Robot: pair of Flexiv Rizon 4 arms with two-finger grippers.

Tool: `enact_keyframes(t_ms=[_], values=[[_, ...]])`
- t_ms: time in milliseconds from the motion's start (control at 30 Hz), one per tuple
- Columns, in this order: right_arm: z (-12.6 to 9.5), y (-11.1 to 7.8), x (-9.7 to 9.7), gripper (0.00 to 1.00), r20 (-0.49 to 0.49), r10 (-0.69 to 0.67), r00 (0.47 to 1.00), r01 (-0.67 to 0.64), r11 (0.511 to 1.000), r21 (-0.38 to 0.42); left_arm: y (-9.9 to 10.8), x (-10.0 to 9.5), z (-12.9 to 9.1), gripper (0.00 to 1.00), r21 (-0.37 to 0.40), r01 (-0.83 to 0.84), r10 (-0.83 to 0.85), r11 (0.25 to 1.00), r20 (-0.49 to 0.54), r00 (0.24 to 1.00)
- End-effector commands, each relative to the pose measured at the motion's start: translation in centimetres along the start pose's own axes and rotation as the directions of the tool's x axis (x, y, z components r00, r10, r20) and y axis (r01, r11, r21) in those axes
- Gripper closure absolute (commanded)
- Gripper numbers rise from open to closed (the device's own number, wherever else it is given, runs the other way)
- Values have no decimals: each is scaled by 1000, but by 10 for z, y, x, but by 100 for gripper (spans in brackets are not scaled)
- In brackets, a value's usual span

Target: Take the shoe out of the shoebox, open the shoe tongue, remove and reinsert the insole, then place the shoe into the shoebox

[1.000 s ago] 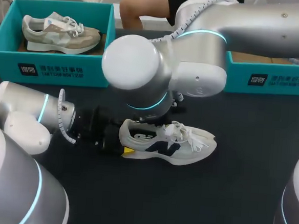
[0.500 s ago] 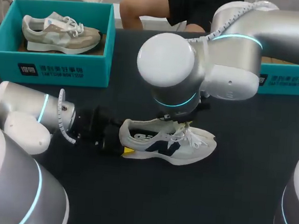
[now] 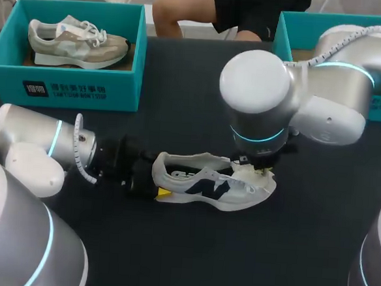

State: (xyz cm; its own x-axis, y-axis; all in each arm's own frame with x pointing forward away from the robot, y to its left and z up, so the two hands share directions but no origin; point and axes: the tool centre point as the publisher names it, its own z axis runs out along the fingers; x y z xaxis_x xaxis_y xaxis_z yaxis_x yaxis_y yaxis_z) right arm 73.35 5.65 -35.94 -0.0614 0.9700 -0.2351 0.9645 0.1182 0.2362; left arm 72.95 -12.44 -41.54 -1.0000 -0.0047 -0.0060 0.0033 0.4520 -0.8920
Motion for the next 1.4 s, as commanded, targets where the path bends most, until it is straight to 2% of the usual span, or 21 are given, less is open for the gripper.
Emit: enact_keyframes(t_ms=[33,133,233,300,367,500,533,667,767,867,900,967,1067,1233,1267,1300,1333,1367,1400], values=[[24,-3,-1,100,-152,5,988,-4,1000,10,4,4,1,100,1,0,0,1000,5,1000],[33,-5,2,99,-153,6,988,-2,1000,27,4,4,1,100,1,0,0,1000,5,1000],[30,-3,6,60,-148,0,989,4,999,33,4,4,1,100,1,0,0,1000,5,1000],[28,-1,3,47,-140,-1,990,5,1000,28,4,4,1,100,1,0,0,1000,5,1000],[24,2,-3,23,-126,0,992,2,1000,13,4,4,1,100,1,0,0,1000,5,1000],[7,9,-11,0,-104,6,995,-10,999,-34,4,4,1,100,1,0,0,1000,5,1000],[1,11,-11,0,-103,1,995,-6,999,-50,4,4,1,100,1,0,0,1000,5,1000],[-24,27,-5,0,-101,-33,994,20,991,-133,4,4,1,100,1,0,0,1000,5,1000],[-44,46,6,0,-111,-86,990,58,971,-231,4,4,1,100,1,0,0,1000,5,1000],[-63,67,18,0,-154,-199,968,130,920,-370,4,4,1,100,1,0,0,1000,5,1000],[-66,74,20,0,-188,-253,949,150,887,-436,4,4,1,100,1,0,0,1000,5,1000],[-80,85,34,0,-223,-407,886,242,815,-526,4,4,1,100,1,0,0,1000,5,1000],[-97,92,54,0,-220,-589,777,362,705,-609,4,4,1,100,1,0,0,1000,5,1000],[-116,87,79,2,-211,-828,519,553,514,-656,4,4,1,100,1,0,0,1000,5,1000],[-117,85,82,16,-206,-850,486,580,489,-651,4,4,1,100,1,0,0,1000,5,1000],[-121,81,87,47,-199,-882,426,643,450,-620,4,4,1,100,1,0,0,1000,5,1000],[-122,77,90,64,-195,-904,380,683,416,-600,4,4,1,100,1,0,0,1000,5,1000],[-124,74,92,89,-199,-919,341,715,391,-580,4,4,1,100,1,0,0,1000,5,1000],[-125,71,93,100,-189,-932,308,761,361,-539,4,4,1,100,1,0,0,1000,5,1000]])
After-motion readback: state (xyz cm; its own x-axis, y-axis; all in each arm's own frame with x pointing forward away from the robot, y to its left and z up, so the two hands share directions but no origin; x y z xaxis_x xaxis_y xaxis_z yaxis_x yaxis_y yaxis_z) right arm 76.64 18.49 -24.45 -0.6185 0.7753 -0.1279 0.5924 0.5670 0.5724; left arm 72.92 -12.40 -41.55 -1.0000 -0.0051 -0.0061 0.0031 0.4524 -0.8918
